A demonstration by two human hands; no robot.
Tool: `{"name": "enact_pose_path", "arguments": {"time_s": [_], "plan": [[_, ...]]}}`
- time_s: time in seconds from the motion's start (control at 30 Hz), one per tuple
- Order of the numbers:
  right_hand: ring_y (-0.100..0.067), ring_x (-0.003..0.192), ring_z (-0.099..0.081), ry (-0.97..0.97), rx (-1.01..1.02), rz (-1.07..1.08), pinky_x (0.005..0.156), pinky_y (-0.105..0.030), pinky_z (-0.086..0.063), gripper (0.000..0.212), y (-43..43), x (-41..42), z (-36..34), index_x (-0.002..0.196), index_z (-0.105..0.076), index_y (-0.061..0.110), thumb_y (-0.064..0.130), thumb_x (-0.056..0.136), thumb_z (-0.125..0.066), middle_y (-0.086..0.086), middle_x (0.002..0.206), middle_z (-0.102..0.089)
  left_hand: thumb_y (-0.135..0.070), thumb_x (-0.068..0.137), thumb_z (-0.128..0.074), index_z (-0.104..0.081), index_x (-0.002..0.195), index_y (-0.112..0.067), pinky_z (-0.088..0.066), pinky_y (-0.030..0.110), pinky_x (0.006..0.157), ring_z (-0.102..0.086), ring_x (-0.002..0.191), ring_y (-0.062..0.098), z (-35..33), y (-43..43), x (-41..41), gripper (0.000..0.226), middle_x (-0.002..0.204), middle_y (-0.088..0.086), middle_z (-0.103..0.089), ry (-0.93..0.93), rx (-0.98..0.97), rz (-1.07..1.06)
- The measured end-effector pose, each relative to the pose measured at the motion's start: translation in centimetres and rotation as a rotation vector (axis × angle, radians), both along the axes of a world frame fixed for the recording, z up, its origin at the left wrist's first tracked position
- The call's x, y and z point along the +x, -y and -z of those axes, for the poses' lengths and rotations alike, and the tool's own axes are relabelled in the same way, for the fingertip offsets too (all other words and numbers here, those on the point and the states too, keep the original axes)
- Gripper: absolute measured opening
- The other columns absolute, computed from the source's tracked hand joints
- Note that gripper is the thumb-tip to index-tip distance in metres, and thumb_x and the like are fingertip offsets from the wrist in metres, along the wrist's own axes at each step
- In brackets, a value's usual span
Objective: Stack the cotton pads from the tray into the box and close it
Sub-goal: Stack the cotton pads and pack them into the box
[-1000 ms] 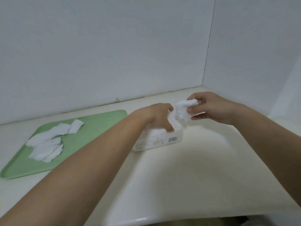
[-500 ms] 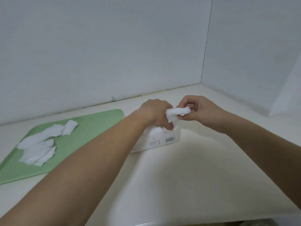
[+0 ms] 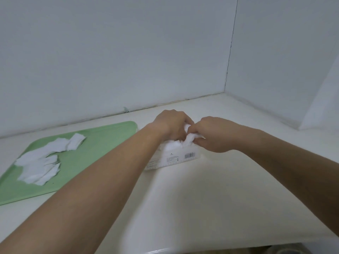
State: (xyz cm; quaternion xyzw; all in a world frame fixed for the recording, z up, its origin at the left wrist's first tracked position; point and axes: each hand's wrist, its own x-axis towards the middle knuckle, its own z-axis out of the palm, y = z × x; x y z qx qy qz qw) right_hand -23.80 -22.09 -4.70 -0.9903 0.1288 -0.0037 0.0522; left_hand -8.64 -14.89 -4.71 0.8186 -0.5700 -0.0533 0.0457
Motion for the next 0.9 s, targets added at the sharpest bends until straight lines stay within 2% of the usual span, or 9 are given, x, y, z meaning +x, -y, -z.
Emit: {"name": "enact_pose_path", "arguments": {"time_s": [0.13,0.27,0.33,0.43,0.5,0.57,0.67,0.77,0.9], "plan": [[-0.020,0.078,-0.049,-0.216,-0.034,0.032,0.058,-0.027,-0.035,0.017,-0.8,1.6,-1.4,0.098,-0.043,0.028,0.014,0.101,-0.033,0.003,0.083,-0.048,-0.019,0.077,-0.068,-0.066,0.115,-0.048,-0.043,0.029,0.068,-0.058,0.079,0.015,0.3,0.2,0.2,0.048,0.087,-0.010,-0.075,0.047,0.007,0.015],[-0.010,0.067,-0.055,-0.325,0.007,0.024,0.061,-0.025,-0.039,0.015,-0.7,2.1,-1.7,0.108,-0.052,0.014,0.019,0.105,-0.039,-0.010,0.096,-0.070,-0.023,0.083,-0.060,-0.065,0.113,-0.048,-0.047,0.029,0.070,-0.060,0.082,0.015,0.6,0.2,0.5,0.039,0.081,-0.015,-0.071,0.036,-0.009,-0.005],[-0.008,0.060,-0.060,-0.240,0.081,0.017,0.064,-0.027,-0.044,0.008,-0.4,1.8,-1.4,0.105,-0.052,0.018,0.023,0.103,-0.046,-0.007,0.097,-0.071,-0.025,0.082,-0.061,-0.064,0.101,-0.051,-0.051,0.031,0.072,-0.063,0.083,0.016,0.5,-0.1,0.5,0.032,0.073,-0.017,-0.068,-0.025,0.016,-0.008],[0.000,0.050,-0.056,-0.030,0.145,0.047,0.054,-0.019,-0.041,0.004,0.2,1.5,-1.2,0.093,-0.063,0.026,0.025,0.094,-0.066,0.002,0.095,-0.068,-0.039,0.081,-0.064,-0.057,0.083,-0.064,-0.055,0.034,0.077,-0.066,0.086,0.013,0.3,-0.6,1.1,0.026,0.070,-0.018,-0.071,-0.153,0.034,0.015],[0.000,0.055,-0.053,0.052,0.141,0.092,0.051,-0.017,-0.035,0.009,0.3,1.3,-1.1,0.085,-0.067,0.027,0.026,0.086,-0.076,0.005,0.089,-0.067,-0.044,0.079,-0.067,-0.056,0.109,-0.068,-0.052,0.033,0.086,-0.066,0.103,0.011,0.1,-1.2,1.6,0.039,0.101,-0.016,-0.075,-0.268,0.018,0.025],[-0.004,0.062,-0.053,0.073,0.132,0.119,0.055,-0.021,-0.038,0.011,0.0,1.3,-1.1,0.081,-0.068,0.025,0.025,0.082,-0.080,0.008,0.078,-0.062,-0.048,0.078,-0.074,-0.045,0.143,-0.053,-0.043,0.030,0.103,-0.054,0.131,0.010,0.0,-1.9,2.0,0.071,0.143,-0.007,-0.059,-0.361,-0.035,0.010],[-0.005,0.065,-0.060,0.009,0.057,0.148,0.058,-0.025,-0.045,0.008,-0.5,1.6,-1.6,0.081,-0.069,0.027,0.023,0.083,-0.076,0.011,0.076,-0.064,-0.037,0.088,-0.075,-0.045,0.149,-0.038,-0.036,0.029,0.114,-0.048,0.138,0.013,-0.3,-3.7,2.5,0.069,0.147,-0.001,-0.054,-0.430,-0.203,-0.018],[-0.012,0.079,-0.065,-0.048,-0.074,0.159,0.059,-0.025,-0.042,0.012,-1.4,2.4,-2.7,0.081,-0.068,0.029,0.018,0.085,-0.068,0.013,0.083,-0.067,-0.029,0.091,-0.073,-0.057,0.139,-0.032,-0.042,0.026,0.110,-0.058,0.126,0.011,-0.7,-6.7,3.9,0.051,0.135,-0.002,-0.064,-0.433,-0.383,-0.047],[-0.013,0.084,-0.061,0.109,-0.069,0.138,0.062,-0.027,-0.039,0.013,-3.9,4.7,-4.5,0.078,-0.065,0.031,0.020,0.085,-0.064,0.015,0.083,-0.064,-0.022,0.092,-0.069,-0.071,0.119,-0.029,-0.044,0.006,0.082,-0.068,0.103,0.001,-0.8,-12.3,6.5,0.028,0.113,-0.012,-0.072,-0.415,-0.566,-0.172]]}}
